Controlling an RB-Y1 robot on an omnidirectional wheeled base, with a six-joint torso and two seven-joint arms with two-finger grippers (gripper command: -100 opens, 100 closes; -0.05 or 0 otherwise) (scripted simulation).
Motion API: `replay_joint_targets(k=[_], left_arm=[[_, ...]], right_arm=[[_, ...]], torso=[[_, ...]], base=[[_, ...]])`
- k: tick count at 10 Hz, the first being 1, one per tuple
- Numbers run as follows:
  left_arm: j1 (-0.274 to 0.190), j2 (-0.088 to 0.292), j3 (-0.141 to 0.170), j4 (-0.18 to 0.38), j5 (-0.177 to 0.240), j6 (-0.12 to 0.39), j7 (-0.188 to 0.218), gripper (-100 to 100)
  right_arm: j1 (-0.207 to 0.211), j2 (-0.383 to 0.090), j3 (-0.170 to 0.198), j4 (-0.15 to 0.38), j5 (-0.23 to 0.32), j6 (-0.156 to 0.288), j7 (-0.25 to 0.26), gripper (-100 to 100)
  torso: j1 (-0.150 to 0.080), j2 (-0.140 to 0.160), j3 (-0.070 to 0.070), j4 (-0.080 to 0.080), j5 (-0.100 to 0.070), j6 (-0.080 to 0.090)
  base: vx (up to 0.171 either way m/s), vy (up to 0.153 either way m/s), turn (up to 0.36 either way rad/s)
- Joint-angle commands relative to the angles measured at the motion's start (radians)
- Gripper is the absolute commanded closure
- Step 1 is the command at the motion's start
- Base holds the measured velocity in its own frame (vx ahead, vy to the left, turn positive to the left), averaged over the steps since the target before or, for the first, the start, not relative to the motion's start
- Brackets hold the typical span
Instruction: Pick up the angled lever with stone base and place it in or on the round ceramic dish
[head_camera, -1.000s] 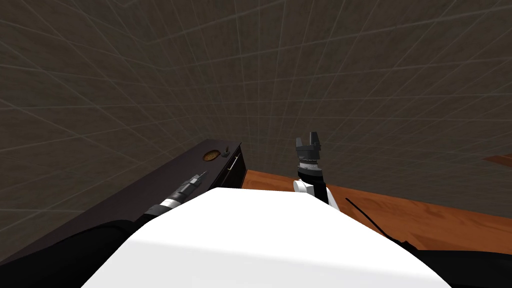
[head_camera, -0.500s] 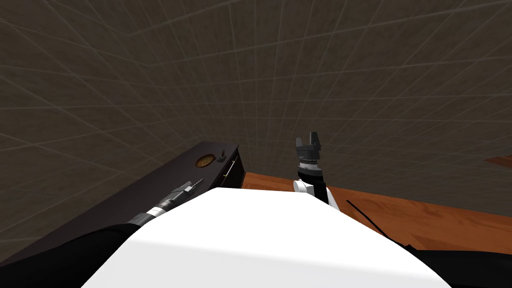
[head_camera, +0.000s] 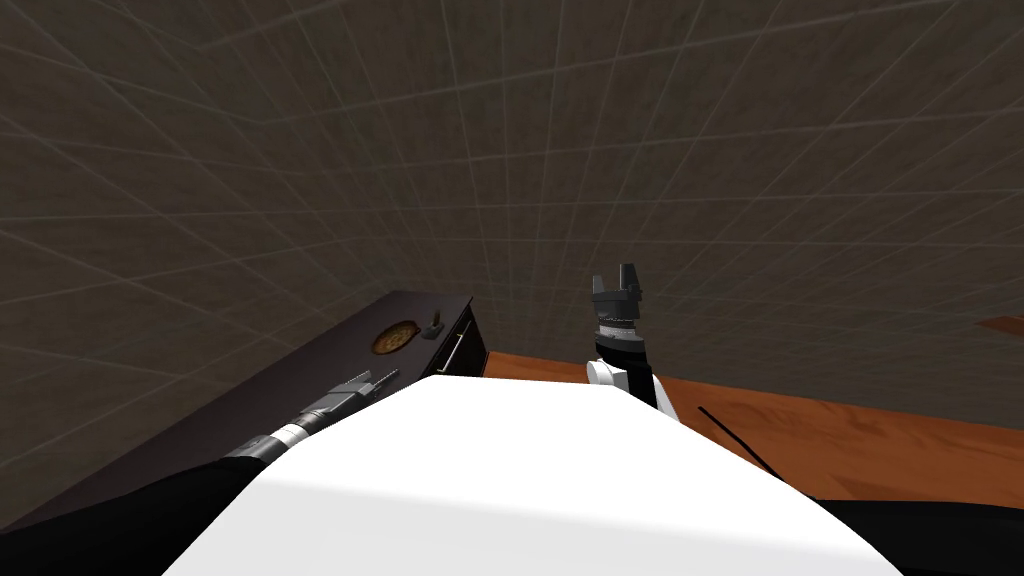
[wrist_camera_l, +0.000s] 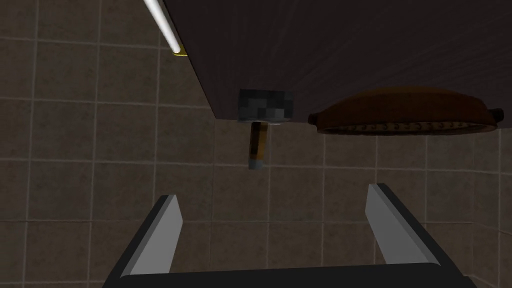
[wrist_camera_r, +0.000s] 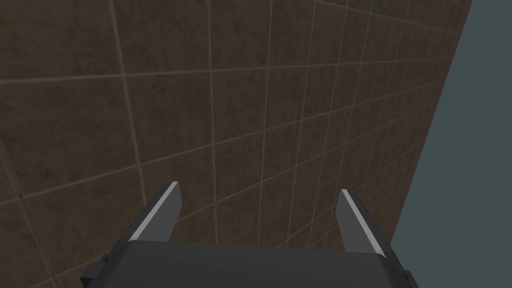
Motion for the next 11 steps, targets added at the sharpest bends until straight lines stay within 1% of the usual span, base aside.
replay_joint_targets(k=[1,4,6,8,9,10,11], left_arm=[[0.023,0.038,0.011,0.004,-0.003,0.011,-0.014,-100],[0.044,0.092,0.017,0.023,-0.001,0.015,-0.037,-100],[0.048,0.119,0.011,0.035,0.004,0.016,-0.048,-100],[0.047,0.138,-0.003,0.047,0.008,0.017,-0.053,-100],[0.047,0.142,-0.011,0.051,0.009,0.018,-0.053,-100],[0.049,0.14,-0.004,0.045,0.009,0.019,-0.051,-100],[0.049,0.14,-0.005,0.045,0.009,0.019,-0.051,0]], right_arm=[[0.0,0.0,0.0,0.0,0.0,0.0,0.0,0],[0.0,0.0,0.0,0.0,0.0,0.0,0.0,0],[0.0,0.0,0.0,0.0,0.0,0.0,0.0,0],[0.0,0.0,0.0,0.0,0.0,0.0,0.0,0],[0.0,0.0,0.0,0.0,0.0,0.0,0.0,0],[0.0,0.0,0.0,0.0,0.0,0.0,0.0,0],[0.0,0.0,0.0,0.0,0.0,0.0,0.0,0]], torso=[[0.0,0.0,0.0,0.0,0.0,0.0],[0.0,-0.002,-0.001,0.0,0.0,0.0],[-0.001,-0.001,-0.001,0.0,0.0,0.0],[-0.001,-0.005,-0.003,-0.001,0.0,0.0],[0.001,-0.005,-0.003,-0.001,0.0,0.0],[0.0,-0.002,-0.002,-0.001,0.0,0.0],[-0.001,0.004,0.002,0.001,0.0,0.0]], base=[[0.203,0.007,-0.058],[0.204,0.007,-0.069],[0.215,-0.015,-0.085],[0.256,0.018,-0.084],[0.199,0.019,-0.08],[0.081,0.006,-0.014],[0.017,0.002,0.001]])
